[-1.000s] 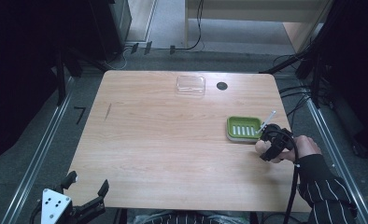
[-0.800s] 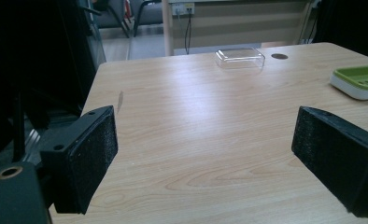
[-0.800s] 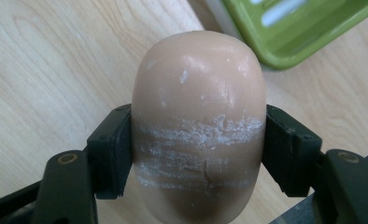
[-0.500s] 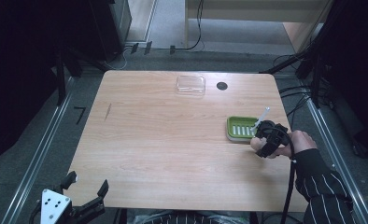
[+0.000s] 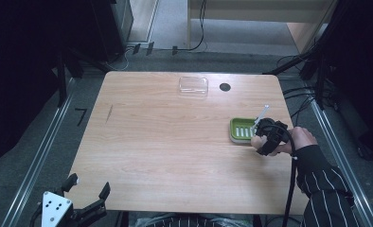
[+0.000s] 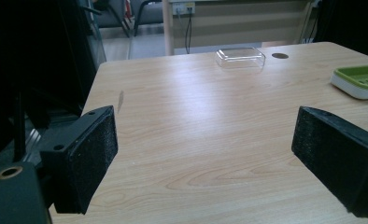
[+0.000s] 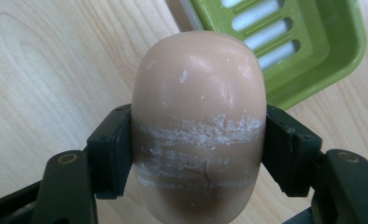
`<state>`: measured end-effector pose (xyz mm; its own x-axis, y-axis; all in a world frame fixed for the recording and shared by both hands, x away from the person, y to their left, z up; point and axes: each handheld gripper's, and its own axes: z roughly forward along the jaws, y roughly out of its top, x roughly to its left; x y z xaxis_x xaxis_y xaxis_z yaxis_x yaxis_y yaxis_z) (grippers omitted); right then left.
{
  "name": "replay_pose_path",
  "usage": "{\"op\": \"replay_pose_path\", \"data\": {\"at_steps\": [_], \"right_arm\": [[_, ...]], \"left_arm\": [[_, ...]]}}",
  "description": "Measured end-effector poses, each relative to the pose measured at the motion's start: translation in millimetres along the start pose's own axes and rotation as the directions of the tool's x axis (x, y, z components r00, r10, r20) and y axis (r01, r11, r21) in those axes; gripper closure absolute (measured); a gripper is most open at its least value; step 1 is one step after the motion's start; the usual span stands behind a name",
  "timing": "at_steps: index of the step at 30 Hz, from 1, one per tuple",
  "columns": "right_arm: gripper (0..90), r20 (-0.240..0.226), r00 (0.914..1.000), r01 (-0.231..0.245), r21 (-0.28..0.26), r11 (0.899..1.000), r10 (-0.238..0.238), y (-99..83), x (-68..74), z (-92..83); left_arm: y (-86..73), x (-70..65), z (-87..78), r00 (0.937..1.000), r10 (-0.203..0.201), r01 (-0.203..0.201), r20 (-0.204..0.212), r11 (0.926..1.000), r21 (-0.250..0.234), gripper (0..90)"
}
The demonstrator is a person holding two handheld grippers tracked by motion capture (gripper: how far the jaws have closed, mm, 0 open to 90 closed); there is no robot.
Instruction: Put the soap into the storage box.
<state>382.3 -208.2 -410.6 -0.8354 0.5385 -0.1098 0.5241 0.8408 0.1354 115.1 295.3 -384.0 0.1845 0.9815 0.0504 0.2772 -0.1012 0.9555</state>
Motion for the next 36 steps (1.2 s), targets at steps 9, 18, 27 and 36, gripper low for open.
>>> {"op": "replay_pose_path", "data": {"at_steps": [9,18,27,36], "right_arm": [[33.8,0.006,0.9992,0.039,-0.003,0.999,-0.039,11.0,-4.6,-3.7],[33.8,0.016,0.9977,0.066,-0.01,0.998,-0.066,20.4,-12.0,-4.2],[33.8,0.022,0.9953,0.094,0.003,0.996,-0.094,26.7,-18.0,0.3],[33.8,0.03,0.992,0.123,0.003,0.992,-0.123,33.5,-20.2,-0.9]], "left_arm": [[-0.3,0.5,-1.2,1.0,0.0,0.0,-0.004,1.0,0.004,7.2],[-0.8,0.8,-2.0,1.0,-0.003,0.003,-0.008,1.0,0.003,7.2],[-1.5,1.0,-4.5,0.9999,-0.004,0.004,-0.014,1.0,0.003,7.2],[-2.6,1.8,-7.9,0.9997,-0.008,0.008,-0.025,1.0,0.0,7.2]]}}
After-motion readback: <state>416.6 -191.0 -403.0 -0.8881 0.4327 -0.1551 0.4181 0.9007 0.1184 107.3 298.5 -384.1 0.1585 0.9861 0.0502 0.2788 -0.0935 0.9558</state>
